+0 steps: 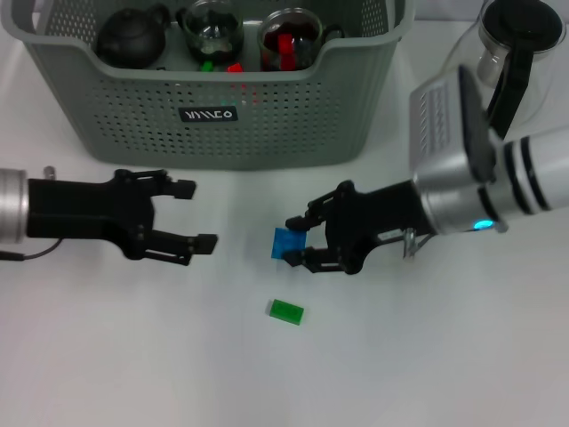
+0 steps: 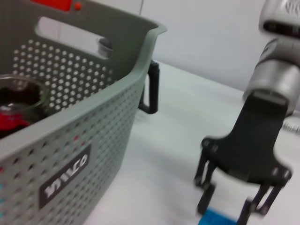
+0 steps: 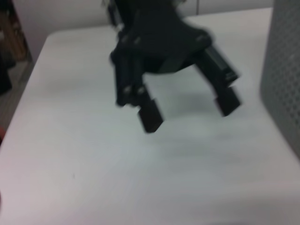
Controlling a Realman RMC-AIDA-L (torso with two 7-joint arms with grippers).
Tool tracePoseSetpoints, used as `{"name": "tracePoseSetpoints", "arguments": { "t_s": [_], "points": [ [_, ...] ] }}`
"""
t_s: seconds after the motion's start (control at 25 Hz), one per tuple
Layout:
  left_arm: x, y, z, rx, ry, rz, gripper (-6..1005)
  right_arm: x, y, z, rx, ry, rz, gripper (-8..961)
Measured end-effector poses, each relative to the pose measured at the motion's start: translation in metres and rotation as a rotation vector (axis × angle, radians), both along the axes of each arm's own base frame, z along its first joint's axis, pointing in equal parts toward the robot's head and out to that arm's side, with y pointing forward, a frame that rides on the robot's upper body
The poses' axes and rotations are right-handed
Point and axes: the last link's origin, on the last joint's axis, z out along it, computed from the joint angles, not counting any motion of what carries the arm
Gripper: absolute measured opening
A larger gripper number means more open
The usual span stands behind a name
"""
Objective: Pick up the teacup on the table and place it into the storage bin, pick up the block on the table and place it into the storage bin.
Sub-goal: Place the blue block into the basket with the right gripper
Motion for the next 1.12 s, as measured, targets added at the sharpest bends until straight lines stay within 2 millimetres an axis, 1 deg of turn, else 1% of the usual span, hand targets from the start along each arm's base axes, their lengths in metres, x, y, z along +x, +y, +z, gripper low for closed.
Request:
{"name": "tracePoseSetpoints", "arguments": {
  "t_s": [0.12,0.32,0.44,0.56,0.64,0.76,0.84,0.92,1.04,1.12],
  "points": [
    [-0.009,-0.006,0.009,0.033,0.015,0.023,948,-0.010,0.001,0.014,-0.038,0.037,-0.052,419],
    [-0.025,-0.013,0.027,0.130,0.004,0.073,948,-0.041,0.008,0.047,-0.084,0.136,-0.111,418],
    [-0.030,-0.017,0.032,0.155,0.000,0.093,948,-0.065,0.014,0.067,-0.079,0.187,-0.116,418],
    [-0.035,-0.022,0.034,0.173,-0.001,0.102,948,-0.096,0.022,0.088,-0.055,0.216,-0.112,418],
    [-0.038,-0.025,0.035,0.186,-0.004,0.101,948,-0.115,0.030,0.100,-0.025,0.227,-0.109,418],
    [-0.037,-0.026,0.035,0.192,-0.009,0.097,944,-0.145,0.050,0.114,0.033,0.259,-0.104,417],
    [-0.036,-0.026,0.034,0.190,-0.016,0.092,941,-0.158,0.063,0.116,0.076,0.266,-0.111,417],
    [-0.034,-0.024,0.034,0.193,-0.022,0.087,939,-0.168,0.076,0.113,0.122,0.253,-0.125,428],
    [-0.031,-0.023,0.033,0.201,-0.036,0.075,935,-0.173,0.089,0.106,0.186,0.203,-0.149,460],
    [-0.027,-0.022,0.033,0.207,-0.052,0.051,932,-0.173,0.093,0.101,0.216,0.174,-0.154,482]
  ]
}}
